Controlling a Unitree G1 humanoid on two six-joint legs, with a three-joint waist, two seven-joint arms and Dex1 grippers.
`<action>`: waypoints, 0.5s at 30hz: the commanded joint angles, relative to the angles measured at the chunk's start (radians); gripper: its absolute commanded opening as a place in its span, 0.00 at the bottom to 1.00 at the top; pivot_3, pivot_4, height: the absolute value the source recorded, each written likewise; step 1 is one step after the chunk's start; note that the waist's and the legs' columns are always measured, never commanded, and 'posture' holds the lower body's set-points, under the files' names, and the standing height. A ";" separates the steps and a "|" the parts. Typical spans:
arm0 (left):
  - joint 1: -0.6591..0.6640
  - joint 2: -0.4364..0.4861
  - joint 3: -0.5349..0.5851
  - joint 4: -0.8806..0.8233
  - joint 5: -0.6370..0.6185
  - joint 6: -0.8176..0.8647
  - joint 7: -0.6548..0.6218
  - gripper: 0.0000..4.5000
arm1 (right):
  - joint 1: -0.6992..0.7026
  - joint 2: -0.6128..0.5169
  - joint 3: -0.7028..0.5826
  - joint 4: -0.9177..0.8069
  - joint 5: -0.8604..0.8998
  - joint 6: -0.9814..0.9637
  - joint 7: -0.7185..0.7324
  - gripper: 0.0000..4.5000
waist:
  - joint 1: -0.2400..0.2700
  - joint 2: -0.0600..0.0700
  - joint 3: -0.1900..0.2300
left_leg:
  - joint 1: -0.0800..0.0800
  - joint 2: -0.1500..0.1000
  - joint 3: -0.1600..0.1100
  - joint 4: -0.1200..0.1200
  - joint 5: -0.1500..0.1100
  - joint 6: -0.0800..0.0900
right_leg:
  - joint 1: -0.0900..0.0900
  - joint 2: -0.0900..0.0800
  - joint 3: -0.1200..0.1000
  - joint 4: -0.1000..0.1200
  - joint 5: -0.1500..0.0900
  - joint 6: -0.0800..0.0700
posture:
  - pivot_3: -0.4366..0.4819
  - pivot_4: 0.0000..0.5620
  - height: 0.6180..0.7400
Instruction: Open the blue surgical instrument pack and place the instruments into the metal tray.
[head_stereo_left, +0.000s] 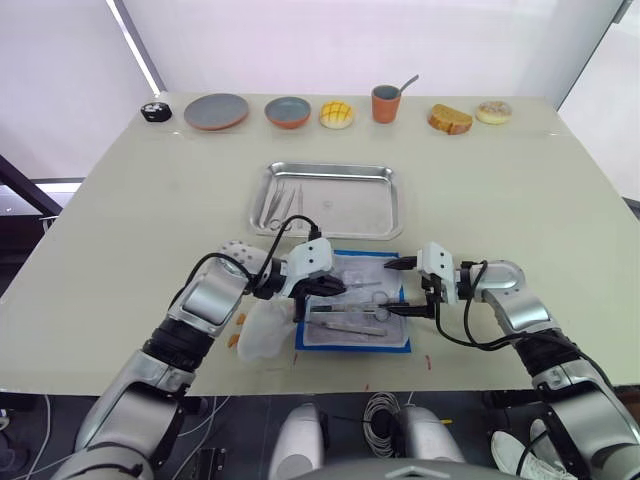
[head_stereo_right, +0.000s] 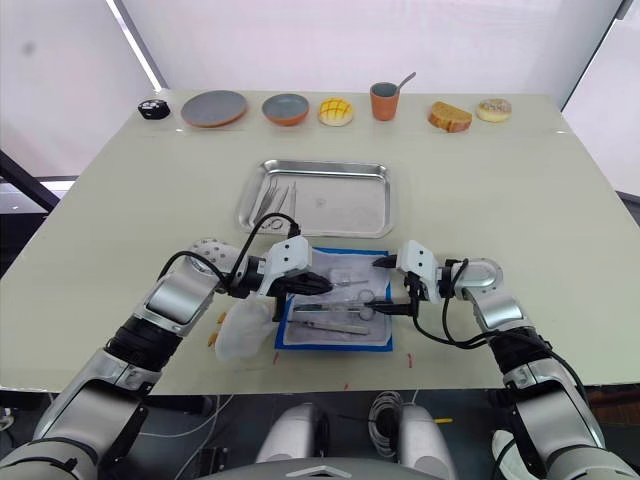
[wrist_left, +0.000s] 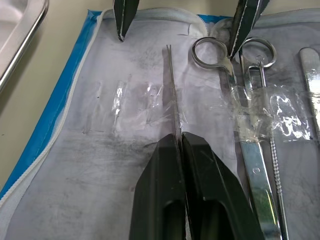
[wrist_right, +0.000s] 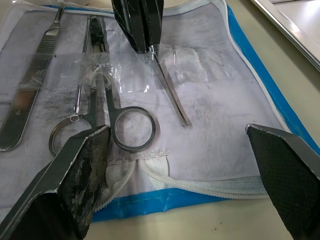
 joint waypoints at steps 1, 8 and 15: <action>-0.021 0.016 -0.027 0.006 0.020 0.015 -0.042 0.00 | 0.045 -0.016 0.067 0.067 -0.085 0.047 -0.008 1.00 | 0.000 0.000 0.000 | 0.000 0.000 0.000 0.000 0.000 0.000 | 0.000 0.000 0.000 0.000 0.000 0.000 | 0.48 0.27 1.00; -0.117 0.051 -0.037 -0.016 0.012 0.106 -0.126 0.00 | 0.030 -0.017 0.101 0.092 -0.121 0.051 -0.027 1.00 | -0.008 0.000 0.000 | 0.000 0.000 0.000 0.000 0.000 0.000 | 0.000 0.001 0.000 0.000 0.000 0.000 | 0.48 0.27 1.00; -0.206 0.090 -0.057 -0.024 0.023 0.189 -0.207 0.00 | 0.031 -0.016 0.124 0.093 -0.130 0.058 -0.038 1.00 | -0.021 0.000 0.000 | 0.000 0.001 -0.001 0.000 0.000 0.000 | 0.000 0.002 0.001 0.000 0.000 0.000 | 0.48 0.27 1.00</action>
